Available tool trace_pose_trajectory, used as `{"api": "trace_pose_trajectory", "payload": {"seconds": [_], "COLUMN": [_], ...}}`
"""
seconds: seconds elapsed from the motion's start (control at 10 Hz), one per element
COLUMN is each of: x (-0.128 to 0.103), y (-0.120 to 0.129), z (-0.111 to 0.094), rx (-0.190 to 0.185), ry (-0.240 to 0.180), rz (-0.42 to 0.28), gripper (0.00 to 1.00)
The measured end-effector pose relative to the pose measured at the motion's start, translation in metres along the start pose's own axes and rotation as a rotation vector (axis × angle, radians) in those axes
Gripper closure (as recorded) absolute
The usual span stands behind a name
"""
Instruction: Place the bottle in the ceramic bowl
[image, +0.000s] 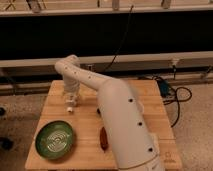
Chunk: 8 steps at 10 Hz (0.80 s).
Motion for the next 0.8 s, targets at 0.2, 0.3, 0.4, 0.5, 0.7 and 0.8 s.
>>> {"api": "trace_pose_trajectory", "payload": {"seconds": [0.2, 0.3, 0.4, 0.5, 0.7, 0.8], "x": [0.003, 0.004, 0.004, 0.002, 0.0, 0.0], "y": [-0.009, -0.012, -0.016, -0.021, -0.023, -0.022], "z": [0.002, 0.004, 0.006, 0.008, 0.014, 0.015], "rx": [-0.008, -0.015, -0.029, -0.036, -0.052, -0.055], "ry": [-0.003, -0.005, -0.008, -0.013, -0.024, -0.027], "rz": [-0.015, -0.024, -0.039, -0.055, -0.073, -0.075], "gripper": [0.2, 0.22, 0.3, 0.38, 0.6, 0.68]}}
